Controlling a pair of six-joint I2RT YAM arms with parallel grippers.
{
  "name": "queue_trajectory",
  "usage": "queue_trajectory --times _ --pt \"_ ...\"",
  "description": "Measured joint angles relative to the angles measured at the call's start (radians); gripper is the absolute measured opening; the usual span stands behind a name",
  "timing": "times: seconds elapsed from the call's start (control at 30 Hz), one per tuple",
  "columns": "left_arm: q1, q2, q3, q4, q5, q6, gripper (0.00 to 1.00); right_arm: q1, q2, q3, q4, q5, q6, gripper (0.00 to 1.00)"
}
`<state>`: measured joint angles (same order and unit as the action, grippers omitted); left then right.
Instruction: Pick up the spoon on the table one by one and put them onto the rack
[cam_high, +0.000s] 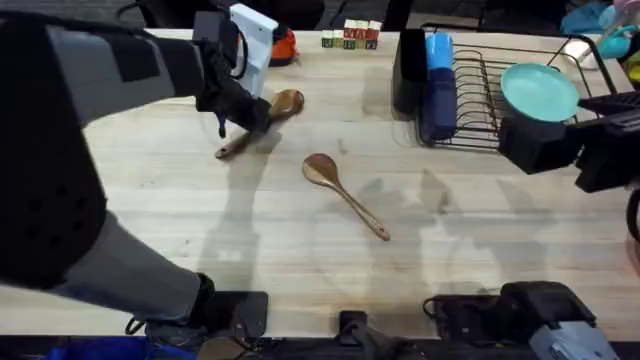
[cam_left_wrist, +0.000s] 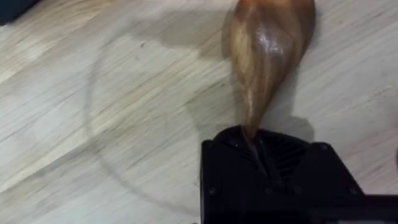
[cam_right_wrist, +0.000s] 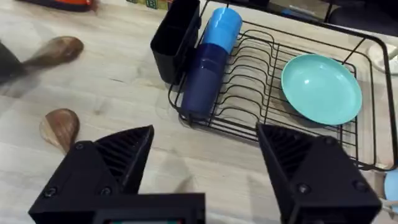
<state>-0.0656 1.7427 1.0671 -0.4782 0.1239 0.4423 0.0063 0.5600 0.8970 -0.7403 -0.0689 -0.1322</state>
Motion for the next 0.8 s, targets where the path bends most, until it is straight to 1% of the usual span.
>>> queue_trajectory --times 0.1,0.2,0.33,0.43,0.57,0.67,0.8 --pt "0.004 -0.052 -0.009 0.000 -0.022 0.000 0.042 0.000 0.000 0.000 0.000 0.000 0.000 0.992" --pt "0.001 -0.139 -0.009 0.009 -0.035 0.000 0.042 0.000 0.000 0.000 0.000 0.000 0.000 0.992" --pt "-0.018 -0.262 -0.009 0.030 -0.038 0.000 0.042 0.000 0.000 0.000 0.000 0.000 0.000 0.992" --pt "-0.042 -0.337 -0.009 0.040 -0.019 0.000 0.042 0.000 0.000 0.000 0.000 0.000 0.000 0.992" --pt "-0.069 -0.398 -0.009 0.064 0.035 -0.001 0.042 0.000 0.000 0.000 0.000 0.000 0.000 0.992" --pt "-0.081 -0.427 -0.009 0.117 0.095 -0.018 0.042 0.000 0.000 0.000 0.000 0.000 0.000 0.992" --pt "-0.083 -0.441 -0.009 0.212 0.228 -0.054 0.043 0.000 0.000 0.000 0.000 0.000 0.000 0.992"
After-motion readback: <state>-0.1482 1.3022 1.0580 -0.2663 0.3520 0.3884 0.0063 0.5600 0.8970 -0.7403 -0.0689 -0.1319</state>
